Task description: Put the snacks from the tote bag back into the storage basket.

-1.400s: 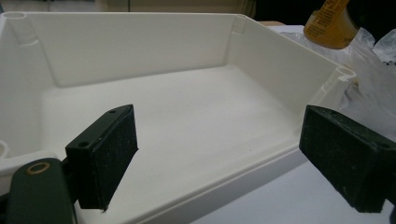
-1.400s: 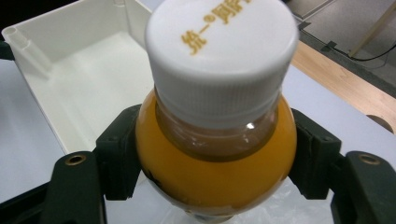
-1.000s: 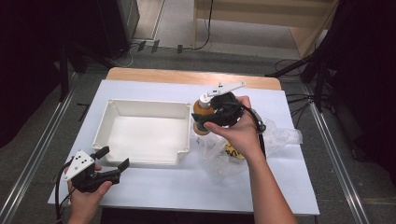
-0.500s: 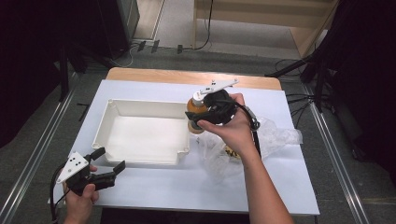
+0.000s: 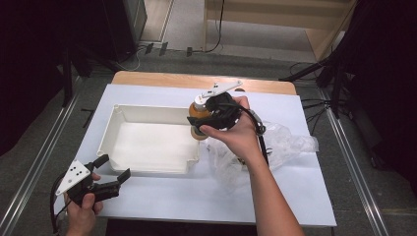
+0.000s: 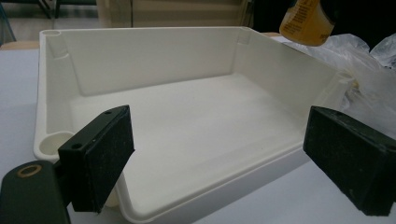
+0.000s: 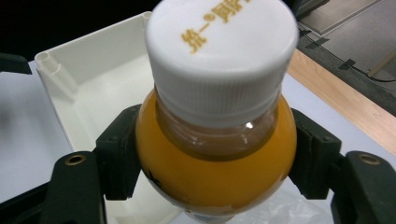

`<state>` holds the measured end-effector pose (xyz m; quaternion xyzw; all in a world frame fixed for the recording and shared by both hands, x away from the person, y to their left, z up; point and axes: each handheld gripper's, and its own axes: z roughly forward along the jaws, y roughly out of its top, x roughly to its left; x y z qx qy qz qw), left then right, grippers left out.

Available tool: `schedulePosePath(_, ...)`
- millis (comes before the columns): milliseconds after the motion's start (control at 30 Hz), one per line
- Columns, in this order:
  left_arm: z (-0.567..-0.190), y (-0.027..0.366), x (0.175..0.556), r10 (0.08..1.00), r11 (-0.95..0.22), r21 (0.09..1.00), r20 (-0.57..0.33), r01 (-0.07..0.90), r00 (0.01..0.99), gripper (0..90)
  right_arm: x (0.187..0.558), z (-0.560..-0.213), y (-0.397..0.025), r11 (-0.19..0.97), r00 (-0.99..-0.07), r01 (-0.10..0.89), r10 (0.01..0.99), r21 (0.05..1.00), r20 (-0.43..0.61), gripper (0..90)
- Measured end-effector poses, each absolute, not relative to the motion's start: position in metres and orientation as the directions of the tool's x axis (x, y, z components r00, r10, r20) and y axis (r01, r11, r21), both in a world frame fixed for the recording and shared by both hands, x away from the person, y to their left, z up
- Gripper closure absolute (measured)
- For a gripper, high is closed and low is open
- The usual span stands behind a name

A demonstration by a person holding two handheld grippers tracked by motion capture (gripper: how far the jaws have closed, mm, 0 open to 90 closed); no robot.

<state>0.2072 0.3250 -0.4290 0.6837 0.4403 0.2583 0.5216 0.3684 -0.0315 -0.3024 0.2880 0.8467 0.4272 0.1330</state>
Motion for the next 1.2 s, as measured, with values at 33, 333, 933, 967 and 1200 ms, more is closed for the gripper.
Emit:
schedulePosePath(33,-0.429,0.326,0.207,0.872,-0.070,0.940,-0.105,0.333,0.479,8.7,0.369,-0.302,-0.030,0.471,-0.801,0.371,0.598,0.800,0.019,30.7)
schedulePosePath(333,-0.428,0.325,0.206,0.870,-0.074,0.943,-0.099,0.326,0.483,8.6,0.370,-0.302,-0.020,0.476,-0.808,0.368,0.589,0.799,0.022,30.7)
schedulePosePath(933,-0.427,0.326,0.206,0.869,-0.072,0.944,-0.099,0.322,0.484,8.7,0.370,-0.304,-0.003,0.486,-0.818,0.360,0.574,0.797,0.020,30.7)
schedulePosePath(967,-0.427,0.326,0.206,0.870,-0.071,0.944,-0.099,0.321,0.484,8.6,0.371,-0.305,-0.001,0.488,-0.819,0.363,0.573,0.794,0.023,30.6)
schedulePosePath(1200,-0.427,0.326,0.206,0.869,-0.071,0.944,-0.100,0.322,0.484,8.7,0.371,-0.309,0.002,0.495,-0.824,0.360,0.567,0.791,0.020,30.6)
